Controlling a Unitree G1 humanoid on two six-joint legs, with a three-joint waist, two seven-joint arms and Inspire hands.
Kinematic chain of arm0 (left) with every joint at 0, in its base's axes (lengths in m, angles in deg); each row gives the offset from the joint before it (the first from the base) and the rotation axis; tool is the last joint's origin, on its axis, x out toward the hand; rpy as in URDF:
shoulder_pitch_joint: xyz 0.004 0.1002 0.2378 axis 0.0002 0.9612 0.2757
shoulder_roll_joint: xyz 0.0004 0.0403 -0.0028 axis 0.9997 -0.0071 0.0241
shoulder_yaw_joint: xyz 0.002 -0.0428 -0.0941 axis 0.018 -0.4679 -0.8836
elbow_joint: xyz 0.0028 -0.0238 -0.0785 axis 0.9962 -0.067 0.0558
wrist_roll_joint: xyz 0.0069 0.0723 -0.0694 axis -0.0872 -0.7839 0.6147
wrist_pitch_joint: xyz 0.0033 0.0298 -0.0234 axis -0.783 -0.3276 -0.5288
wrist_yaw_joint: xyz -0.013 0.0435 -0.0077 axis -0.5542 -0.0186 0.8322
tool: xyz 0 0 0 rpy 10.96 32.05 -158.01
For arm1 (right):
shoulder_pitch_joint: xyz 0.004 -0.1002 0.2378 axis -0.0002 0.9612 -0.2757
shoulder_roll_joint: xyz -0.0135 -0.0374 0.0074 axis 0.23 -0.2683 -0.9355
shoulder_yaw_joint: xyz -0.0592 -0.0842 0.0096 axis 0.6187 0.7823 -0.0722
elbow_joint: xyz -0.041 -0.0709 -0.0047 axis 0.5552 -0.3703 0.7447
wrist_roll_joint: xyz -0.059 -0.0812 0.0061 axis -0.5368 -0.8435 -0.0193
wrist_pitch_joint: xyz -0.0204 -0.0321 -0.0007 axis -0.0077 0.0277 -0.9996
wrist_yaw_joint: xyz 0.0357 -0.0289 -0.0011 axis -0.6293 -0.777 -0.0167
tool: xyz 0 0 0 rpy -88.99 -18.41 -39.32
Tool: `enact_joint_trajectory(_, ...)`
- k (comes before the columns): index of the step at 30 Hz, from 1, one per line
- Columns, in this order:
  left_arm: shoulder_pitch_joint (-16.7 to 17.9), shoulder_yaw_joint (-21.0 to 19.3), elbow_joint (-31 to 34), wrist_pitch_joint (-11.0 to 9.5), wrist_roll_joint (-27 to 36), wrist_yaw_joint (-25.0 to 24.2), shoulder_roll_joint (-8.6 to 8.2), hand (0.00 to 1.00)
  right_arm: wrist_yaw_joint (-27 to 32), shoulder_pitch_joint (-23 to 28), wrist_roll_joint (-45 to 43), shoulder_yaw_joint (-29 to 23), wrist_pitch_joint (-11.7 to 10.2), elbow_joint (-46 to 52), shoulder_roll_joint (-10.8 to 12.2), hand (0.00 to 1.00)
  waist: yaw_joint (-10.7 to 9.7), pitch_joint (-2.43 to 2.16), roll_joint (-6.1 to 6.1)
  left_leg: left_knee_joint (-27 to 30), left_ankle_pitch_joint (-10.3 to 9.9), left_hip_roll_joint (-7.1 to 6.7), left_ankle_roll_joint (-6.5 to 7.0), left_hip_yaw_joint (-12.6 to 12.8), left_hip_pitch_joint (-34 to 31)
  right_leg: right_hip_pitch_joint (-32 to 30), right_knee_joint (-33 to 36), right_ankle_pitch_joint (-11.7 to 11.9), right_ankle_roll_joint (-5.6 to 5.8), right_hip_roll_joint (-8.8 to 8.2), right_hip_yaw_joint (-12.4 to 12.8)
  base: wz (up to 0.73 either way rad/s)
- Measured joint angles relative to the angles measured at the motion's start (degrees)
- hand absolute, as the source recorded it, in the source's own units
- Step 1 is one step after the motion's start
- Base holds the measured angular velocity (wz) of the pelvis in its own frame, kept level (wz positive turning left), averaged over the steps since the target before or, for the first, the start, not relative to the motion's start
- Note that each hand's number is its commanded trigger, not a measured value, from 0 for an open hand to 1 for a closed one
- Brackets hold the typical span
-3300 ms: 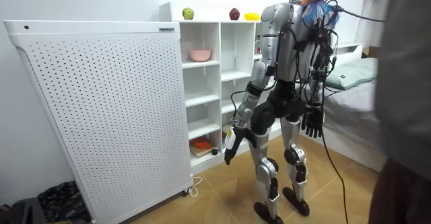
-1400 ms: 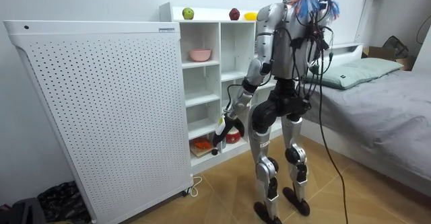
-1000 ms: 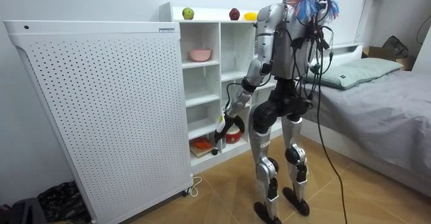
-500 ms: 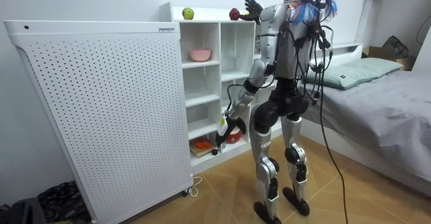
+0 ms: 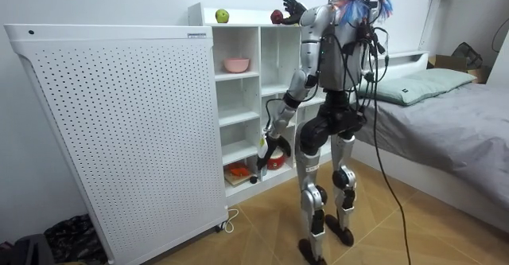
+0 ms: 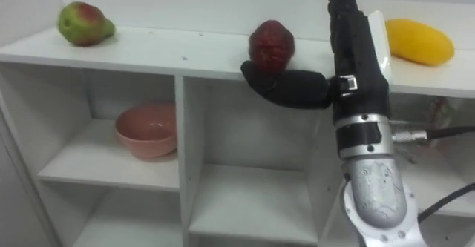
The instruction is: Arrange fruit in the closet
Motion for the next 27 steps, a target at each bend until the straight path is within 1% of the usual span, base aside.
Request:
enact_joint_trajectory(1,-1.5,1.2,0.1,0.3,0.0,0.0,0.17,0.0,0.2,0.0,0.2,-1.0,0.6,-0.4,0.3,0.0,-0.2,-0.03,-0.61,-1.1,3.5,-0.09,2.39,4.0,-2.2,0.2,0.1,-0.5,0.79,-0.89,2.4,0.41)
enact_joint_trajectory(2,-2.2,2.4,0.3,0.8,0.0,0.0,0.12,0.0,-0.5,-0.1,0.7,-1.1,1.4,-1.0,0.2,0.0,0.3,-0.25,-0.75,-1.5,4.6,-0.19,2.49,5.2,-1.0,0.1,0.9,-0.8,1.5,-1.19,2.7,0.23)
enact_joint_trajectory(3,-2.4,3.0,0.3,1.1,0.1,0.0,0.13,0.0,-1.4,-0.1,1.0,-1.0,1.5,-1.3,0.3,0.0,0.9,-0.2,-0.72,-1.6,4.6,-0.25,2.51,5.3,-0.4,0.1,1.4,-1.0,1.82,-1.22,2.5,-0.13)
enact_joint_trajectory(4,-2.5,3.2,0.3,1.5,0.2,0.0,0.06,0.0,-2.7,-0.1,1.7,-0.8,1.8,-2.2,0.3,0.0,1.8,-0.16,-0.75,-1.7,4.6,-0.47,2.51,5.1,0.6,0.5,1.5,-1.1,1.95,-1.17,1.9,-0.15)
enact_joint_trajectory(5,-2.5,3.2,0.3,1.7,0.2,0.0,0.05,0.0,-3.3,-0.1,1.9,-0.7,2.4,-2.3,0.3,0.0,2.3,-0.12,-0.72,-1.7,4.6,-0.86,2.53,4.5,1.1,1.0,1.4,-1.1,1.94,-1.19,1.5,-0.09)
enact_joint_trajectory(6,-2.5,3.2,0.3,1.7,0.3,0.0,0.05,0.0,-3.4,-0.1,1.9,-0.5,2.4,-2.3,0.3,0.0,2.3,-0.15,-0.75,-1.8,4.6,-1.05,2.53,4.4,1.1,1.3,1.4,-1.1,1.94,-1.29,1.2,0.08)
enact_joint_trajectory(7,-2.6,3.0,0.3,1.9,0.6,-0.1,0.07,0.0,-3.4,-0.1,1.9,-0.3,2.4,-2.4,0.3,0.0,2.1,-0.03,-0.56,-1.8,4.6,-1.29,2.56,4.7,1.1,1.6,1.5,-1.1,1.95,-1.5,0.4,0.07)
enact_joint_trajectory(9,-2.6,2.6,0.3,2.1,0.9,-0.5,0.08,0.0,-3.7,-0.1,1.9,-0.3,2.5,-3.3,0.3,0.0,2.4,0.05,-0.42,-1.7,4.6,-1.33,2.59,5.1,1.1,1.6,1.5,-1.1,1.99,-1.71,0.3,-0.04)
enact_joint_trajectory(11,-2.6,1.6,0.5,2.5,0.9,-1.6,0.07,0.0,-4.4,-0.2,1.7,-0.3,3.6,-4.2,0.3,0.0,2.4,0.08,-0.37,-1.3,4.3,-1.4,3.09,5.2,0.4,1.3,1.5,-1.2,2.08,-1.75,-0.3,-0.06)
enact_joint_trajectory(13,-2.6,0.9,0.6,2.9,0.9,-2.4,0.05,0.0,-4.7,-0.2,1.6,-0.3,4.2,-4.2,0.3,0.0,2.3,0.07,-0.34,-0.6,4.2,-1.51,3.18,5.1,-0.3,1.2,1.5,-1.2,2.08,-1.83,-1.6,0.0)
enact_joint_trajectory(14,-2.6,0.7,0.6,3.3,0.9,-2.7,0.03,0.0,-4.7,-0.2,1.5,-0.3,4.8,-4.3,0.3,0.0,2.1,0.07,-0.24,-0.5,4.2,-1.87,3.2,4.8,-0.6,1.3,1.5,-1.2,2.09,-1.85,-1.9,0.05)
enact_joint_trajectory(18,-2.6,0.7,0.6,3.6,1.0,-3.4,0.01,0.0,-6.4,-0.2,1.4,-0.4,4.8,-5.2,0.3,0.0,1.5,-0.01,0.31,0.2,4.2,-1.96,3.2,5.0,-0.8,1.2,1.6,-1.2,2.08,-1.92,-1.8,0.0)
enact_joint_trajectory(19,-2.6,0.7,0.6,3.6,1.1,-3.4,0.01,0.0,-6.9,-0.2,1.4,-0.4,5.3,-5.4,0.3,0.0,1.3,-0.09,0.44,0.2,4.3,-1.98,3.21,5.1,-0.8,1.2,1.7,-1.2,2.08,-1.96,-1.8,-0.03)
enact_joint_trajectory(22,-2.6,0.6,0.6,3.6,1.1,-3.4,0.01,0.0,-7.6,-0.2,1.4,-0.4,6.0,-5.4,0.3,0.0,1.1,-0.16,0.44,0.3,4.3,-2.07,3.23,5.2,-0.4,1.3,1.7,-1.2,2.08,-2.06,-1.7,-0.04)
enact_joint_trajectory(27,-3.5,0.7,0.6,3.6,1.2,-3.6,0.01,0.0,-9.0,-0.2,1.2,-0.4,5.9,-6.8,0.2,0.0,1.1,-0.22,0.35,0.3,4.3,-2.08,3.25,5.3,-0.1,1.6,1.8,-1.2,2.07,-2.1,-1.9,0.0)
